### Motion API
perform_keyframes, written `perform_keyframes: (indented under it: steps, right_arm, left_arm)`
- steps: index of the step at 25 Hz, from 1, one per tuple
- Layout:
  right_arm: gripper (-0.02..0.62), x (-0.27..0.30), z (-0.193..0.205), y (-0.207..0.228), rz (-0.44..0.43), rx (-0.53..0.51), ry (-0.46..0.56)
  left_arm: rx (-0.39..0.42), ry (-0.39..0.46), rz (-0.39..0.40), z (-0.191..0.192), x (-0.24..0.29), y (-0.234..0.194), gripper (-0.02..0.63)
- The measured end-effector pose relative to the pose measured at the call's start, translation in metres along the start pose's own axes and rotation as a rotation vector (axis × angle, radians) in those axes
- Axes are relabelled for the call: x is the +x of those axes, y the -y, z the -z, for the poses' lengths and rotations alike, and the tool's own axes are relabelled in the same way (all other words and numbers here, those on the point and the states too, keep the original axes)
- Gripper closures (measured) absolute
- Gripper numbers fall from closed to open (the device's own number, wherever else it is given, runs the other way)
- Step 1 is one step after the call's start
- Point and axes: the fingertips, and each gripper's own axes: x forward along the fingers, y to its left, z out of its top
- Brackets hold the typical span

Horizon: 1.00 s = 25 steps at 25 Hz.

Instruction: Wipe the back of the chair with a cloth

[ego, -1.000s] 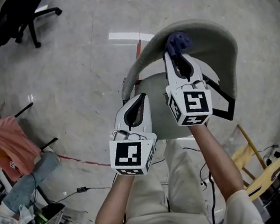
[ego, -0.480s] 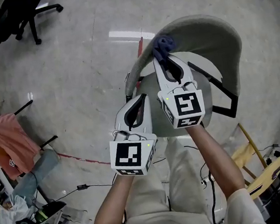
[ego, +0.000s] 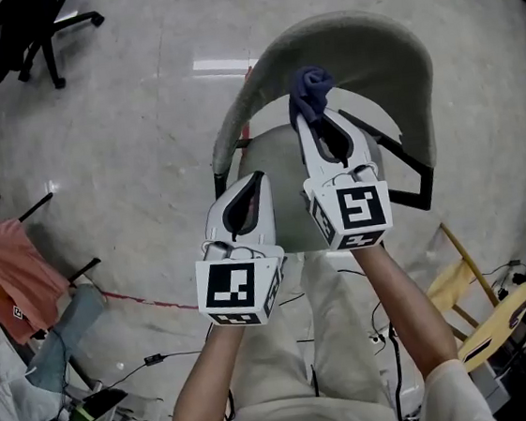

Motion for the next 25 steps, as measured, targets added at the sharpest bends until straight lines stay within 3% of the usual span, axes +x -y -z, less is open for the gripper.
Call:
perform_keyframes:
  steps: [13,25]
  right_arm:
    - [0.520,-0.057,0.028,0.101,0.275,0.099,0.007]
    - [0.522,-0.079,0.055,0.163,0.394,0.097,-0.006]
  left_arm:
    - [0.019,-0.011,0.025,0.015,0.007,0.046,0.604]
    - [0.024,-0.019,0.035,0.030,0.016,0.075,0.604]
